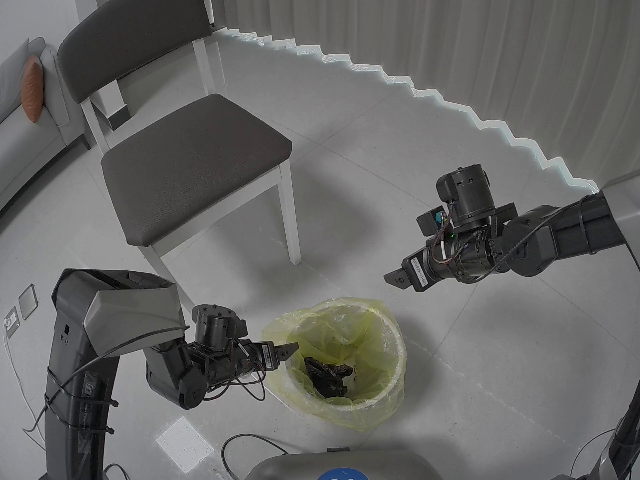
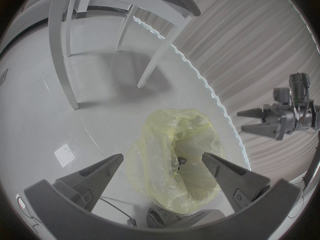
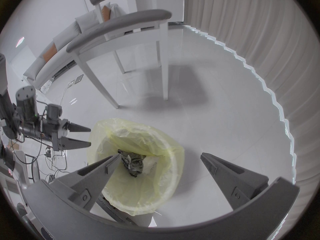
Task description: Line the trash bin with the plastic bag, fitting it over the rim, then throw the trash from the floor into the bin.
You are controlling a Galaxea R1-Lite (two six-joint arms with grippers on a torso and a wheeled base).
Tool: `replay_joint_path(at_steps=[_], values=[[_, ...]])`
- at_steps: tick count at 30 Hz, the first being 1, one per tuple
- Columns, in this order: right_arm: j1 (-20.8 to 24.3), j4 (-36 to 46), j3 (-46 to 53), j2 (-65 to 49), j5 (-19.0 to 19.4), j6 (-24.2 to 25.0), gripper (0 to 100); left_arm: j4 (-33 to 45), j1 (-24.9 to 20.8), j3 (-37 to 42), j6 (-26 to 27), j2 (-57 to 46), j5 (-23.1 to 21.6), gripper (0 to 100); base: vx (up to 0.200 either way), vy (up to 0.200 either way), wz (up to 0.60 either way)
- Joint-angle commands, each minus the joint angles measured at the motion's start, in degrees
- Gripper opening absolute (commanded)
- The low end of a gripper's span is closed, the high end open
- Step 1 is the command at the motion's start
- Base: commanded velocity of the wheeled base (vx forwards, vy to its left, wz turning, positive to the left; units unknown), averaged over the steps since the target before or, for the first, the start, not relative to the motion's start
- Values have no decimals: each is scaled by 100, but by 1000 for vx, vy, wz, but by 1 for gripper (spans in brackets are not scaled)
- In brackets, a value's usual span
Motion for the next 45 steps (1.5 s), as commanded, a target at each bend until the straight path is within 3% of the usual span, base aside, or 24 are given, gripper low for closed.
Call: replay_joint_path(at_steps=[1, 2, 3, 17, 22, 26, 32, 45], values=[[-5, -6, 6, -83, 7, -10, 100, -9, 11, -32, -1, 72, 11, 100, 0, 0, 0], [-5, -6, 15, -74, 7, -10, 100, -9, 11, -32, -1, 72, 11, 100, 0, 0, 0], [3, -6, 24, -74, 7, -10, 100, -18, 11, -32, 8, 81, 11, 0, 0, 0, 0], [39, -15, 164, -65, 16, -10, 100, -70, 116, 565, 307, -244, 336, 0, 0, 0, 0], [74, -147, 340, -65, 25, -63, 100, -9, 380, 715, 1045, -244, 547, 0, 0, 0, 0], [74, -270, 498, -57, 25, -168, 100, 61, 397, 706, 1107, -209, 591, 0, 0, 0, 0], [65, -331, 595, -39, 33, -159, 100, 554, 274, 135, 1414, -69, 670, 0, 0, 0, 0], [-93, -340, 648, 102, 209, -221, 100, 2549, 28, -1676, 1441, 265, 732, 0, 0, 0, 0]])
